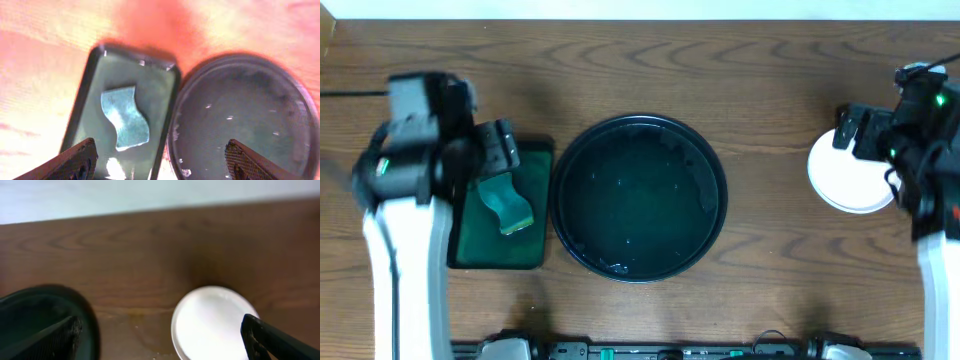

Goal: Clean dirty plates on tray and stack at the side

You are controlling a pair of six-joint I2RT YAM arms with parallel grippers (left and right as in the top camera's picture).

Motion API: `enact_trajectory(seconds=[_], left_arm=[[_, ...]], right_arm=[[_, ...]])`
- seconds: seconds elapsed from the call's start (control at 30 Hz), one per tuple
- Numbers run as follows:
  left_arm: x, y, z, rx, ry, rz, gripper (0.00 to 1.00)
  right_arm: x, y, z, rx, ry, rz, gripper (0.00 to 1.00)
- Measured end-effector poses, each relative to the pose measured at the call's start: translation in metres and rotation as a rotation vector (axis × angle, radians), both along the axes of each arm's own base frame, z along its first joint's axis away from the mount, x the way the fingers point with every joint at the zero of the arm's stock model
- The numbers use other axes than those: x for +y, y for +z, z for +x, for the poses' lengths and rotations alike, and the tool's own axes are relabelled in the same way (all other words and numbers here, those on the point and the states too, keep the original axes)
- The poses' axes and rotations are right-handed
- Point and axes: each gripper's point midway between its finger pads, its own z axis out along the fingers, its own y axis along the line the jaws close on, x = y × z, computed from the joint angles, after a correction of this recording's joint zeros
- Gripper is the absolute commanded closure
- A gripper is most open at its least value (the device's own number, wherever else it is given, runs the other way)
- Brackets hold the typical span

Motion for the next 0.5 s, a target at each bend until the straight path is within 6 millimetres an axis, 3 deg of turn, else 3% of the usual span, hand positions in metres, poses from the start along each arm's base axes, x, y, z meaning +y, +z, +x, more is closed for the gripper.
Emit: enact_trajectory(seconds=[0.17,0.33,0.37,0.5], left_arm=[[-0.028,0.062,-0.041,-0.238,-0.171,0.055,0.18],[-0.052,0.113,-0.099,-0.478,-0.316,0.125,0.17],[-0.054,0.121,-0.110,-0.521,-0.329,0.138,0.11],[-0.056,0.145,-0.158,-0.679,-0.349,0.186,0.08]], right_arm=[[0.025,0.050,-0.044,-0.156,0.105,-0.080,0.01],[0.038,0.093,-0.098,-0.331,0.160,-0.148,0.01],[0.040,0.101,-0.111,-0.365,0.164,-0.158,0.01],[0.046,0.113,-0.151,-0.437,0.193,-0.177,0.01]])
